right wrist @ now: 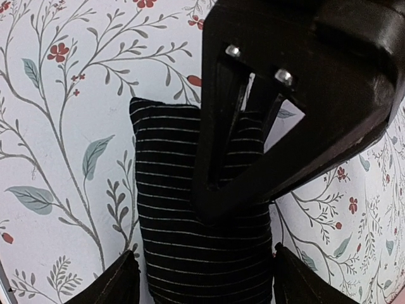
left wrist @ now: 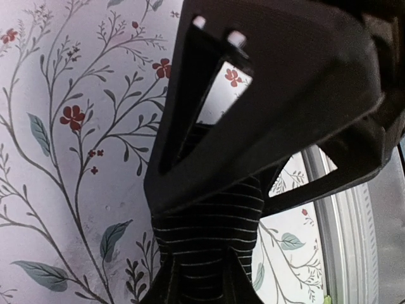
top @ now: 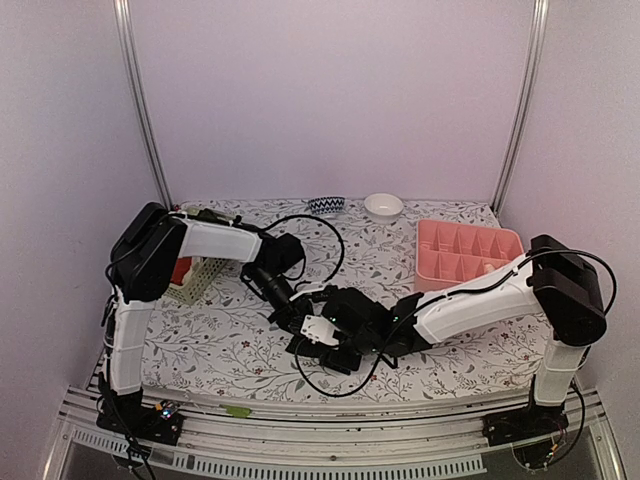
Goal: Roll the underwear
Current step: Pick up the underwear from the center of the board, then move the storage box to the corner of the board, then place the underwear in the storage box.
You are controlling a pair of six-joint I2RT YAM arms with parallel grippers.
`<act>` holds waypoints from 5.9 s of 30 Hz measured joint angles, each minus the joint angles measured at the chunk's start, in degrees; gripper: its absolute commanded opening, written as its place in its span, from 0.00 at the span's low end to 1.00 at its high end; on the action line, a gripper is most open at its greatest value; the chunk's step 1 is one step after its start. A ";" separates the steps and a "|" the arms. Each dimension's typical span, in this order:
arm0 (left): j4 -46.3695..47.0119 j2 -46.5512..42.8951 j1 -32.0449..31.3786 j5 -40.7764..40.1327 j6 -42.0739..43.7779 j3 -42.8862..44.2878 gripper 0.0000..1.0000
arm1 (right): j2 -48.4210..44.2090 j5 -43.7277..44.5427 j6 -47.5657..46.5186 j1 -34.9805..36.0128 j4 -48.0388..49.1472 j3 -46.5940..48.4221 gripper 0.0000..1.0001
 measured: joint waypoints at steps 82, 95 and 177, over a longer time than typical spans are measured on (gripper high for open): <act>32.06 -24.44 17.31 -11.06 -36.57 -10.40 0.96 | -30.01 15.56 41.68 -51.01 -44.61 -0.20 0.00; 31.52 -24.20 17.31 -13.11 -37.38 -10.19 0.96 | -12.48 22.99 38.51 -50.97 -45.88 6.93 0.00; 30.05 -22.93 17.31 -15.15 -36.89 -8.70 0.96 | 0.00 -3.13 43.41 -50.77 -32.09 10.51 0.00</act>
